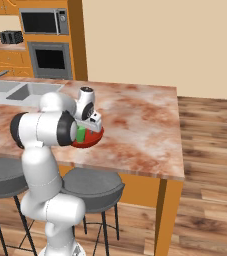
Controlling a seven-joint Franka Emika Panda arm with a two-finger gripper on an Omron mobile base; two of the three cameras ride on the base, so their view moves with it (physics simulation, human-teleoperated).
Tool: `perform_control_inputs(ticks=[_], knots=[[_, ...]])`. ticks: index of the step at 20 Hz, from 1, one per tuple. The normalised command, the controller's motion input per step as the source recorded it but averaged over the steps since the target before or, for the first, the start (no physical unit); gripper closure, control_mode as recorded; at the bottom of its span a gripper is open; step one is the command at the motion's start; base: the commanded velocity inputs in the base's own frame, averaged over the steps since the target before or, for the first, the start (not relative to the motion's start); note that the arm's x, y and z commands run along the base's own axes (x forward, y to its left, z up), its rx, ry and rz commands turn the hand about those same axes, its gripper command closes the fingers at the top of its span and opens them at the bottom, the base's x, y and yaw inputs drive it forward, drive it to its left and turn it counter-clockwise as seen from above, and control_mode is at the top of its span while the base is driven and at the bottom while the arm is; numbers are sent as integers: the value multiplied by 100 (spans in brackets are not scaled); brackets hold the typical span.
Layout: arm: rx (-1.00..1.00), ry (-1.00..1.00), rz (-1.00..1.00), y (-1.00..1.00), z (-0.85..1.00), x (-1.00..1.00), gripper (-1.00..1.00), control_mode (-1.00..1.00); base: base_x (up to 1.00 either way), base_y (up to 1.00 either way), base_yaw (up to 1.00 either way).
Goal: Place the cup inside the bowl on the dining table and move the bowl to any counter.
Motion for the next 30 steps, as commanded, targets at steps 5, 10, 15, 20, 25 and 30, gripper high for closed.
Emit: perform_control_inputs(ticks=[5,10,15,20,25,30], knots=[[0,0,0,0,19,0,-100,-100,0,0,0],[0,0,0,0,22,0,-100,-100,0,0,0],[0,0,0,0,23,0,-100,-100,0,0,0],[0,0,0,0,24,0,-100,-100,0,0,0],[0,2,0,-6,7,-10,-100,-100,0,0,0],[0,4,-1,-8,1,-19,-100,-100,0,0,0]])
